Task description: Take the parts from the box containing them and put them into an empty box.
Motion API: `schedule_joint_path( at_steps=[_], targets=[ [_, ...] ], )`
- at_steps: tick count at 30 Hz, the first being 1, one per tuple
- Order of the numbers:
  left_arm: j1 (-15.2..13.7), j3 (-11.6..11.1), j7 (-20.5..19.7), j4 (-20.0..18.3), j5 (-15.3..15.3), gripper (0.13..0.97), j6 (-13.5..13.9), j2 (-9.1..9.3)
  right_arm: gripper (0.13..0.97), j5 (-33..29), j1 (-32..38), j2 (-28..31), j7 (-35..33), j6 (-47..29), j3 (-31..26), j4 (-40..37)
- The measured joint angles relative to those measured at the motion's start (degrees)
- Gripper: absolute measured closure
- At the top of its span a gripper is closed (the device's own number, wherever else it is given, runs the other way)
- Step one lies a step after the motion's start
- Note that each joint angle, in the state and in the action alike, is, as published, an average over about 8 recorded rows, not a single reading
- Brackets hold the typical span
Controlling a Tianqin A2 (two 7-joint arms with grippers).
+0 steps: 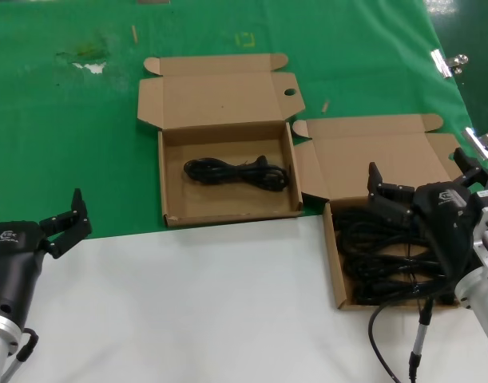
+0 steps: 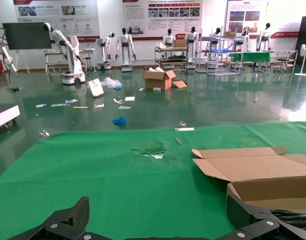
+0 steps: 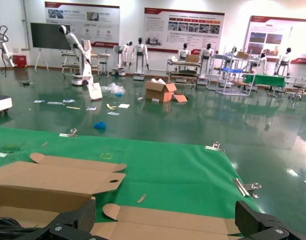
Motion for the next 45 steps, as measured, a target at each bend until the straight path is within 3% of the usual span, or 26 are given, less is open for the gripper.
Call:
schedule_joint_path(
  at_steps=[45],
  targets=[
    [0.00,0.00,0.00,0.00,0.00,0.132,0.00,0.00,0.129,0.00,0.00,0.00,0.00,0.00,0.00,0.00]
  ],
)
